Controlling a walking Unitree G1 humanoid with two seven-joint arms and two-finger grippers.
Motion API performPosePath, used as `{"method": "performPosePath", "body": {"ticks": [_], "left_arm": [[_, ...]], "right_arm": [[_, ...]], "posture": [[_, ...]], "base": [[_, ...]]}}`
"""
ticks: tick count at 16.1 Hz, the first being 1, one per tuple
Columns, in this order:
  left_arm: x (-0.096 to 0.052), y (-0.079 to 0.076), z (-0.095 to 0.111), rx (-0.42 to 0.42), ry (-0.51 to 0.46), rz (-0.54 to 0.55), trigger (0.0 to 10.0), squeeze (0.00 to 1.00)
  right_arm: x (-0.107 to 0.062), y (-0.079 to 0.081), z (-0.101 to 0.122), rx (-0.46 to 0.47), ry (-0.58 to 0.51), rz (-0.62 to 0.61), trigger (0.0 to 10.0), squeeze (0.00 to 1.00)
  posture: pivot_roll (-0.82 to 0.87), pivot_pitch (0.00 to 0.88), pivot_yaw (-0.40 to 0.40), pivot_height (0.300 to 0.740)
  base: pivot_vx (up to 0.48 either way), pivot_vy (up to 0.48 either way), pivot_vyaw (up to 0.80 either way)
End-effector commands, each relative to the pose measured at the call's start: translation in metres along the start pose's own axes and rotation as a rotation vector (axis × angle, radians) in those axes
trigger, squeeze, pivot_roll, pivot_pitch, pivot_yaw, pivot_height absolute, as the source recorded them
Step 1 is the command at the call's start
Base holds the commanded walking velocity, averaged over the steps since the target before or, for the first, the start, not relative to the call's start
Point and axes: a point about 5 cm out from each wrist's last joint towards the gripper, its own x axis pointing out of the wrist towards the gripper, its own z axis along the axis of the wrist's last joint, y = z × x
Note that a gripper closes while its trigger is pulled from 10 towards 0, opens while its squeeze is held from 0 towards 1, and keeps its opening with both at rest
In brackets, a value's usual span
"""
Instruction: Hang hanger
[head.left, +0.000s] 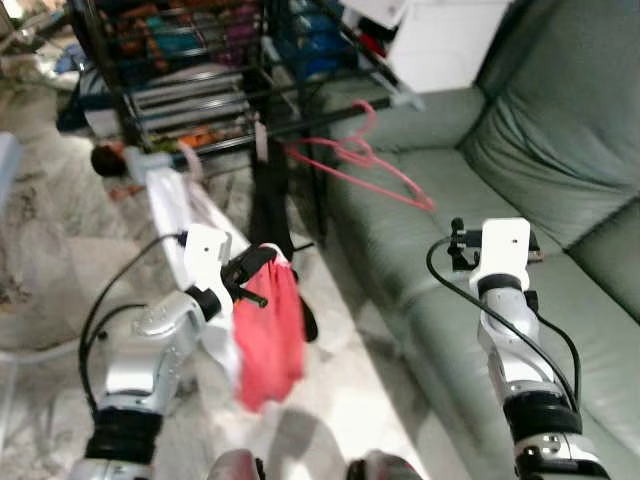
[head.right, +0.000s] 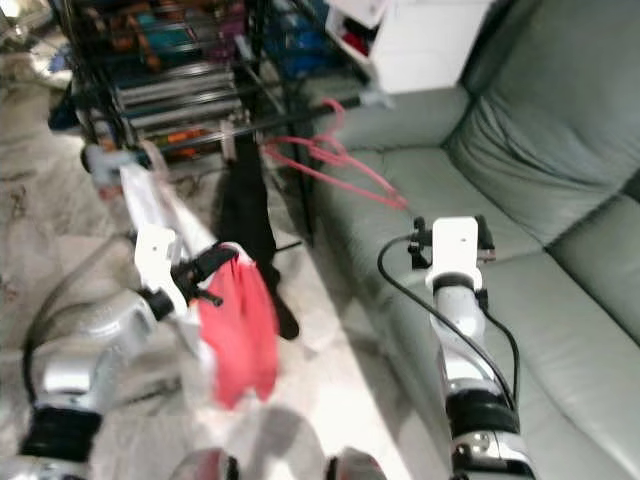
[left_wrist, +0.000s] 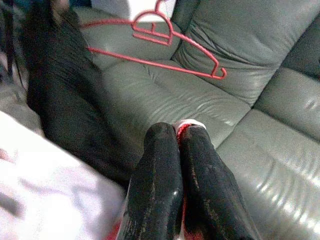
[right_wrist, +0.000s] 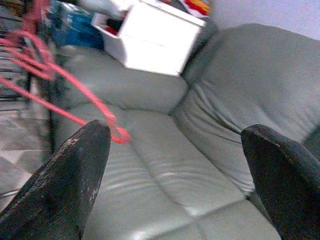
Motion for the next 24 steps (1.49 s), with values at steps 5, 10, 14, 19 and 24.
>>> {"method": "performPosePath", "body": {"ticks": [5, 10, 14, 19, 24], "left_arm": [[-0.008, -0.014, 0.011, 0.241, 0.111, -0.276, 10.0, 0.0], [-0.013, 0.012, -0.007, 1.06, 0.409, -0.48, 10.0, 0.0], [0.006, 0.02, 0.023, 1.22, 0.216, -0.231, 10.0, 0.0], [0.028, 0.035, 0.033, 0.332, -0.044, 0.212, 10.0, 0.0], [-0.011, 0.046, -0.015, 0.755, 0.581, -0.502, 10.0, 0.0]], "right_arm": [[0.004, 0.014, 0.008, 0.016, -0.018, 0.026, 10.0, 0.0], [0.008, 0.015, 0.008, 0.01, -0.015, 0.027, 10.0, 0.0], [0.009, 0.017, 0.009, 0.013, -0.016, 0.03, 10.0, 0.0], [0.005, 0.019, 0.006, 0.04, -0.013, 0.051, 10.0, 0.0], [0.01, 0.019, 0.006, 0.017, -0.013, 0.073, 10.0, 0.0]], "posture": [[0.03, 0.073, -0.035, 0.74], [0.03, 0.071, -0.035, 0.74], [0.04, 0.069, -0.034, 0.74], [0.03, 0.079, -0.022, 0.74], [0.04, 0.08, -0.015, 0.74]], "base": [[0.0, 0.0, 0.0], [0.0, 0.0, 0.0], [0.0, 0.0, 0.0], [0.0, 0.0, 0.0], [0.0, 0.0, 0.0]]}}
